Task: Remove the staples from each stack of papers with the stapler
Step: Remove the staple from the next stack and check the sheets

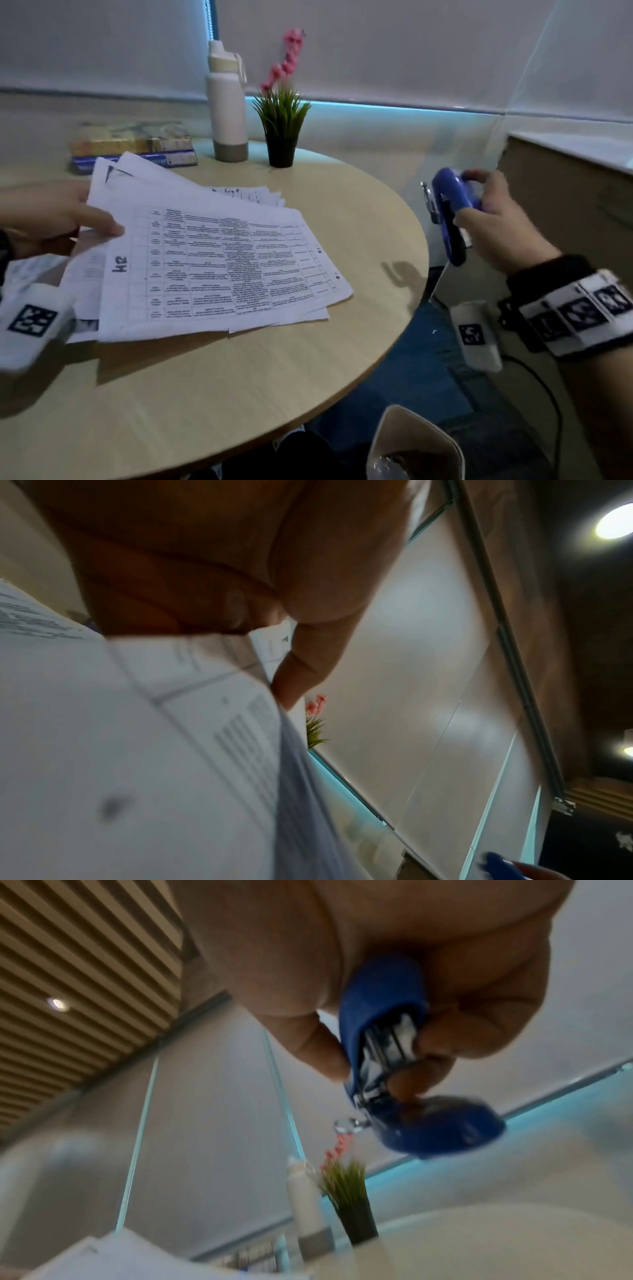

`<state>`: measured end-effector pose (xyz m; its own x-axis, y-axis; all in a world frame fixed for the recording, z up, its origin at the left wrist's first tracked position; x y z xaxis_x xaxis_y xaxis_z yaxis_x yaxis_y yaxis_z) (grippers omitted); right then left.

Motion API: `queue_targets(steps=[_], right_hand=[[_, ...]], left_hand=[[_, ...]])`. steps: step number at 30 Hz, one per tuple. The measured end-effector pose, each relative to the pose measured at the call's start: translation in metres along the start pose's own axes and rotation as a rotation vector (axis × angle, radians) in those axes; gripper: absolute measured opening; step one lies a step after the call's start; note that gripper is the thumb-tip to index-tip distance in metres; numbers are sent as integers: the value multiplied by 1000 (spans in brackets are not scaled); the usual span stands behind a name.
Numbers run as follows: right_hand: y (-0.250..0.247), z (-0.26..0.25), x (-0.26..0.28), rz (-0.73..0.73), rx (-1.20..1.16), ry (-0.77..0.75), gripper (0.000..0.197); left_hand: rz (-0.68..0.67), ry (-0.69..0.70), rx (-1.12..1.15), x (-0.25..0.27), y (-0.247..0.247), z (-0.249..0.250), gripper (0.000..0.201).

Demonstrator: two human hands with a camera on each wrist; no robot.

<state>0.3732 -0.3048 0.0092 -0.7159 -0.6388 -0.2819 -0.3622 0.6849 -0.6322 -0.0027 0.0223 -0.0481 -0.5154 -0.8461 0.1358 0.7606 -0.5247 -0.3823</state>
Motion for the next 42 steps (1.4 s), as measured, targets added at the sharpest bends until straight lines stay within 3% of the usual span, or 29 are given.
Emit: queue_targets(steps=[2,4,9,14,16,19,22,26,29,31,33,34,36,37,40,42], right_hand=[[32,-13,-42,-136,152,-29,56],[68,-13,-71,-252,313,-26,58],[126,15,-91,-468,556,72,55],[139,23,-93,-527,648,71,52],[131,8,-97,-451,663,34,56],[114,-50,-94,-309,367,-139,62],[102,-124,-66,-340,52,-399,65],[108,-167,-41,-540,-71,-478,30],[107,-171,-39,-532,-143,-496,14],[100,-167,-38,-503,-253,-478,21],[88,-157,-39,-433,-405,-416,11],[82,-152,-37,-394,-469,-399,22],[75,-139,-33,-310,-619,-362,65],[75,-132,-31,-288,-731,-326,69],[81,-122,-8,-328,-1015,-243,41],[84,-115,1,-317,-1003,-232,46]], left_hand=[[-30,-20,-39,11,10,7,34],[45,-27,-23,17,2,12,26],[83,-15,1,21,-1,17,23],[115,58,35,24,2,30,20],[117,95,51,26,2,39,20],[120,192,52,28,5,64,23],[116,329,64,37,12,99,26],[97,481,69,53,22,144,22],[152,593,87,63,22,165,17],[289,647,-35,68,13,170,32],[464,640,-140,68,-1,164,69],[486,619,-96,67,-4,157,85],[393,554,137,62,1,141,107],[304,524,273,59,9,136,106],[21,494,424,63,48,136,71],[-41,484,394,68,66,136,57]])
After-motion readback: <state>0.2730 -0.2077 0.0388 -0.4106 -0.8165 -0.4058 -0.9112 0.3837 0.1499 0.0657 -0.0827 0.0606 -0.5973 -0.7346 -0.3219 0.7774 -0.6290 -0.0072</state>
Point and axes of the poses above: each hand's wrist, its own x-axis away from the middle knuckle, its own y-axis out of the palm, z = x × y, the point moved 8 cm from there along -x, towards the middle knuckle
